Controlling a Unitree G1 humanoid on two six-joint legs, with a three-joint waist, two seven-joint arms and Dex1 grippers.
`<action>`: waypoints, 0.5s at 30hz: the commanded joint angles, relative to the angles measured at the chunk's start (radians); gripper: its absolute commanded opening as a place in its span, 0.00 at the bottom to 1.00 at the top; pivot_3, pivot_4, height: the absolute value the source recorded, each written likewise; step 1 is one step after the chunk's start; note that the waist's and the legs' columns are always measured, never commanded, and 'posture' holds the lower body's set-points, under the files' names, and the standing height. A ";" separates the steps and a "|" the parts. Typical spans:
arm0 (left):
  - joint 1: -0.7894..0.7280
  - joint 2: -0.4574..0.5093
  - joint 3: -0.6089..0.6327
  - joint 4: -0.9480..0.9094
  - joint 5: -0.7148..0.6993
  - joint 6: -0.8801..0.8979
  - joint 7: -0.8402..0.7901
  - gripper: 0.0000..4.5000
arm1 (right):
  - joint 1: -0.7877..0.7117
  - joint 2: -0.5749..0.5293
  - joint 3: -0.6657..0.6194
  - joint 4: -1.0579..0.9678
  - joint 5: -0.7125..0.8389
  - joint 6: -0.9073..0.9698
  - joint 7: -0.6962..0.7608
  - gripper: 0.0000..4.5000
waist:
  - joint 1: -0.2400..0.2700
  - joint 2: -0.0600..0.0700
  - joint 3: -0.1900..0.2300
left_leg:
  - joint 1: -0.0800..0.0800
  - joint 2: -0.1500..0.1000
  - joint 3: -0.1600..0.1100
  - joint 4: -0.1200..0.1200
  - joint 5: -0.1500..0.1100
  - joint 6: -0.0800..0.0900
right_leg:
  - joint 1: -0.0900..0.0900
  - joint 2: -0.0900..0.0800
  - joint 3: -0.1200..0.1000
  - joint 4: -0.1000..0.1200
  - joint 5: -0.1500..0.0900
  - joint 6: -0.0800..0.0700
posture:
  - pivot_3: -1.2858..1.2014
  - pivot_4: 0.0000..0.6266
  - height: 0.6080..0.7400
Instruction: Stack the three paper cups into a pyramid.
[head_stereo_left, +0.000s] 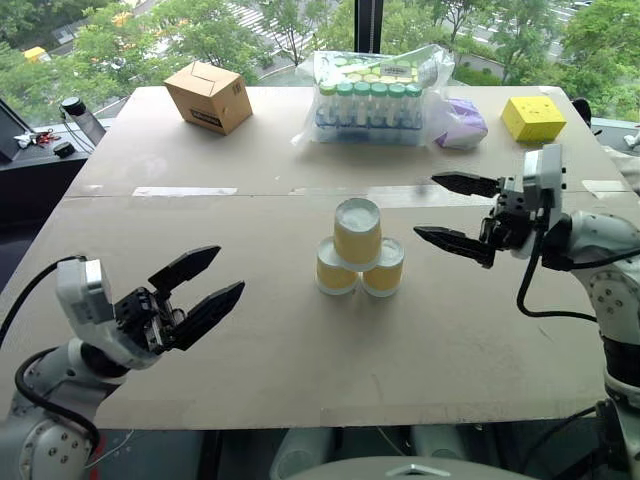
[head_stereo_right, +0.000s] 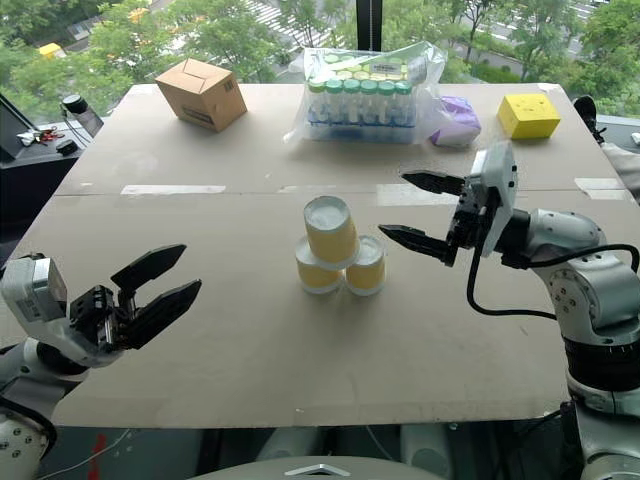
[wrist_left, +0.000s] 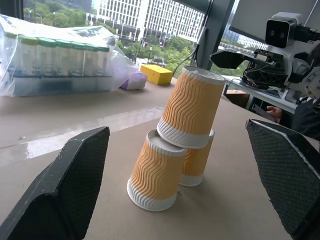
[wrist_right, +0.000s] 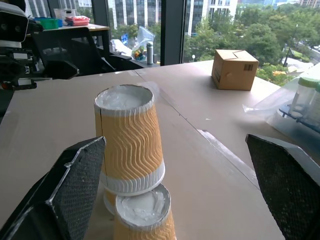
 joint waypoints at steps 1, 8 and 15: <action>-0.003 -0.006 -0.017 -0.017 0.038 -0.017 0.029 1.00 | 0.092 -0.022 -0.086 -0.032 0.015 -0.059 0.016 0.99 | -0.001 0.000 0.000 | 0.000 0.000 0.000 0.000 0.000 0.000 | 0.000 0.000 0.000 0.000 0.000 0.000 | 0.52 0.24 1.00; 0.025 0.027 -0.044 0.070 0.165 -0.029 0.032 1.00 | 0.385 -0.080 -0.146 -0.053 -0.057 -0.095 0.012 0.99 | 0.003 0.000 0.000 | 0.001 0.000 0.001 0.000 0.000 0.000 | 0.001 0.000 0.000 0.000 0.000 0.000 | 0.52 0.24 1.00; 0.067 0.061 -0.083 0.127 0.297 -0.038 0.036 1.00 | 0.520 -0.121 -0.179 -0.004 -0.114 -0.166 0.021 0.99 | 0.002 0.000 0.000 | 0.004 0.001 0.001 0.000 0.000 0.000 | 0.004 0.001 0.000 0.000 0.000 0.000 | 0.52 0.24 1.00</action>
